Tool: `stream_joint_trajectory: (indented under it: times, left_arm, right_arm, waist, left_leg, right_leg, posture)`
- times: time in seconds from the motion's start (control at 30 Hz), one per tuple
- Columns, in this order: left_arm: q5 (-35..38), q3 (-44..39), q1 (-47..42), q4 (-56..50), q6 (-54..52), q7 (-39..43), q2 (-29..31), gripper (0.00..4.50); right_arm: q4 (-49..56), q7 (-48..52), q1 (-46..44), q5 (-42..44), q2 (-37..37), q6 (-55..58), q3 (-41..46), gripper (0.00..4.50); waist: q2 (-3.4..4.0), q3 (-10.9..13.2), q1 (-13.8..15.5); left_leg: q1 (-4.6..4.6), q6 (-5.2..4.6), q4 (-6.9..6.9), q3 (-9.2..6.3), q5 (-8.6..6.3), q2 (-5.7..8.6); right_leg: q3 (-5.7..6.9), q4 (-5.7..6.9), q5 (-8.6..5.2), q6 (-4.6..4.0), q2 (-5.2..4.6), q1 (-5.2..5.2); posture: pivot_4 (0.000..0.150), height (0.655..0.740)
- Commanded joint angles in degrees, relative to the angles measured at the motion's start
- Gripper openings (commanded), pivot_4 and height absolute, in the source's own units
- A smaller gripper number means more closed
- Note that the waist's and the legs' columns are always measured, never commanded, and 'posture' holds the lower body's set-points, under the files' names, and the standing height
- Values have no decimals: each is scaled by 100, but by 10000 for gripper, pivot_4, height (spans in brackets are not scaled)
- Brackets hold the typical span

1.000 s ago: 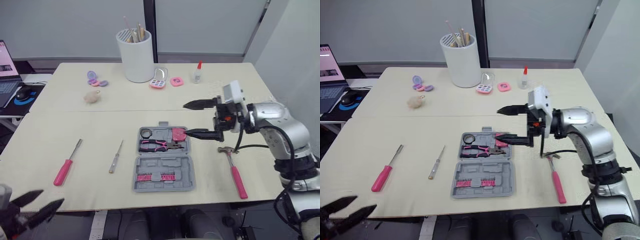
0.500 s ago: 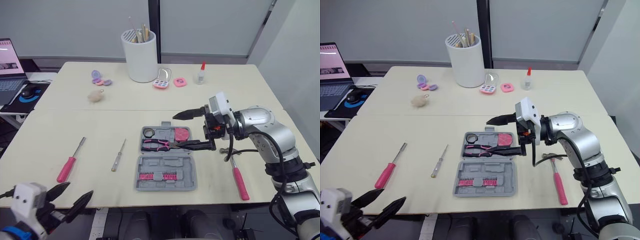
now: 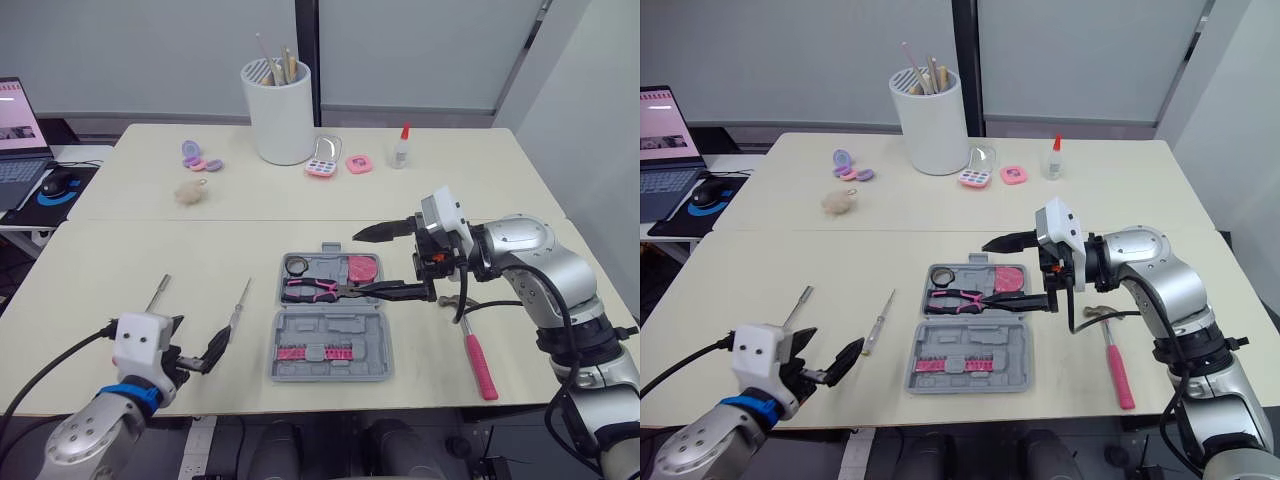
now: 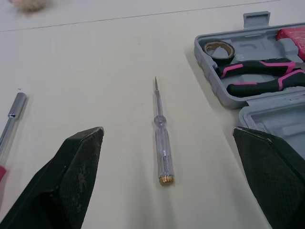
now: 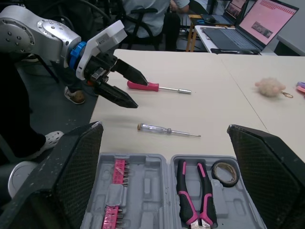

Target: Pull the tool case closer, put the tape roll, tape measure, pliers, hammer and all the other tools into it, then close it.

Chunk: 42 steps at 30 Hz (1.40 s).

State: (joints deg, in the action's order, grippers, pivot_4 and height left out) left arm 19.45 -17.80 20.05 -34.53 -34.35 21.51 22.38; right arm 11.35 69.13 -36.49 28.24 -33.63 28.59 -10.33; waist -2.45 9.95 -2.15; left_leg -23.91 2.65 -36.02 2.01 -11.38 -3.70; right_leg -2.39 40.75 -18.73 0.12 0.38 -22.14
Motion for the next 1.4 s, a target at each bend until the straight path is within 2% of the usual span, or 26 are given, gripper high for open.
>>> stream_joint_trajectory:
  times: [0.03,0.23,0.8,1.17,1.27,1.4]
  left_arm:
    - [-281,353,-312,179,33,-278,-58,45000]
    - [-667,775,-1089,755,-279,-981,-441,45000]
    - [-963,1164,-1620,1971,7,-1041,-586,45000]
    - [-1081,1216,-1771,2257,-47,-1145,-669,45000]
    - [-1114,1211,-1795,2296,-59,-1151,-670,38830]
    - [-1119,1184,-1798,2294,-127,-1195,-679,26075]
  right_arm:
    - [339,-166,76,76,-37,71,143,44382]
    - [553,-369,262,101,-129,166,232,44382]
    - [832,-521,233,236,-310,458,292,44382]
    - [960,-579,287,311,-383,534,317,44382]
    - [944,-590,281,306,-384,526,322,45000]
    - [947,-599,288,314,-388,526,332,45000]
  waist:
    - [0,0,13]
    - [-2,0,27]
    - [-1,0,30]
    - [-1,0,32]
    - [-1,0,32]
    - [-1,0,32]
  left_leg:
    - [0,0,0,0,0,0]
    - [0,0,-2,-4,0,0]
    - [-1,0,-1,-4,0,3]
    - [0,1,0,-4,0,3]
    - [0,1,0,-4,0,3]
    - [0,1,0,-3,0,3]
  right_leg:
    - [0,0,0,0,0,0]
    - [3,1,2,4,2,2]
    - [3,0,3,6,2,2]
    - [4,0,3,6,2,2]
    - [4,0,3,6,2,3]
    - [2,0,3,6,2,3]
  posture:
    - [1500,7400]
    - [1500,7400]
    - [1500,7400]
    - [1500,7400]
    - [1500,7400]
    - [1500,7400]
